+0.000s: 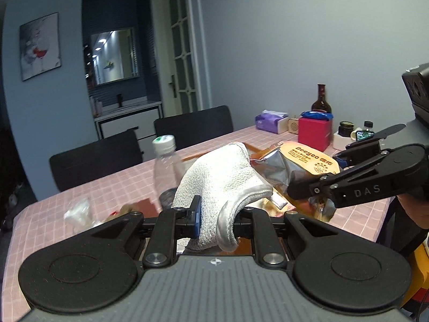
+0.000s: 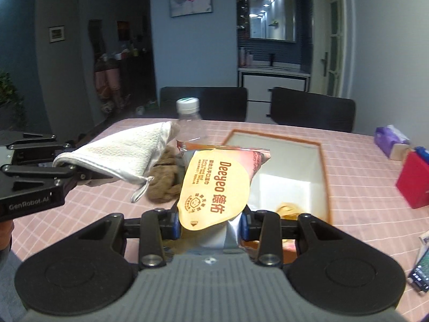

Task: Organize soft objects
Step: 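Carry the towel and Deeyeo pack over the box and open both tools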

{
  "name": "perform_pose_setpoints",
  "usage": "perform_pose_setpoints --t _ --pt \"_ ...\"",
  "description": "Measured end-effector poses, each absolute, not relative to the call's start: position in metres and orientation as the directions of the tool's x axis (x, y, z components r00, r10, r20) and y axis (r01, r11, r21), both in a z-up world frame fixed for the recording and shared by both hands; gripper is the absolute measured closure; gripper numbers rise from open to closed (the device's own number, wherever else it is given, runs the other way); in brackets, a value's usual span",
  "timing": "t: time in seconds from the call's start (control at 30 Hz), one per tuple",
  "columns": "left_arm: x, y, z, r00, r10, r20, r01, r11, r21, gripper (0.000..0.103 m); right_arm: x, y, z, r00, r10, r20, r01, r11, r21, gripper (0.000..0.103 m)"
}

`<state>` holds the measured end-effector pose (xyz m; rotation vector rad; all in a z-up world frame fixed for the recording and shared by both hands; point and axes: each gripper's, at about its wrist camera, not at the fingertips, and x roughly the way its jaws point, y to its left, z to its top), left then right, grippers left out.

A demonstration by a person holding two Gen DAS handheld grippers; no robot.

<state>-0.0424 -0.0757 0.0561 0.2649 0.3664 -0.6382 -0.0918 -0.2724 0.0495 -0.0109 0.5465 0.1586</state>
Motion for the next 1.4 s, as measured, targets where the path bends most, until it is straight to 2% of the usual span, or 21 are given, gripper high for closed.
perform_pose_setpoints --t 0.23,0.43,0.6,0.77,1.2,1.4 --pt "-0.020 -0.135 0.054 0.741 -0.525 -0.419 0.647 0.724 0.239 0.084 -0.057 -0.310 0.056 0.820 0.079 -0.567 -0.097 0.995 -0.003 0.065" --pt "0.009 -0.190 0.035 0.770 -0.438 -0.464 0.621 0.678 0.392 0.083 -0.018 -0.322 0.050 0.789 0.004 -0.614 -0.089 0.990 -0.107 0.065" --pt "0.045 -0.215 0.019 0.748 -0.390 -0.537 0.631 0.669 0.393 0.083 0.017 -0.330 0.033 0.771 -0.063 -0.634 -0.087 0.975 -0.204 0.065" --pt "0.081 -0.230 0.002 0.713 -0.341 -0.612 0.644 0.663 0.381 0.083 0.052 -0.349 0.013 0.729 -0.050 -0.683 -0.096 0.980 -0.173 0.065" --pt "0.117 -0.251 -0.029 0.689 -0.201 -0.697 0.629 0.643 0.437 0.082 0.101 -0.353 -0.022 0.718 -0.061 -0.694 -0.208 0.932 -0.297 0.064" --pt "0.124 -0.254 -0.039 0.675 -0.153 -0.722 0.626 0.636 0.451 0.079 0.114 -0.354 -0.032 0.694 -0.054 -0.718 -0.232 0.927 -0.294 0.063"
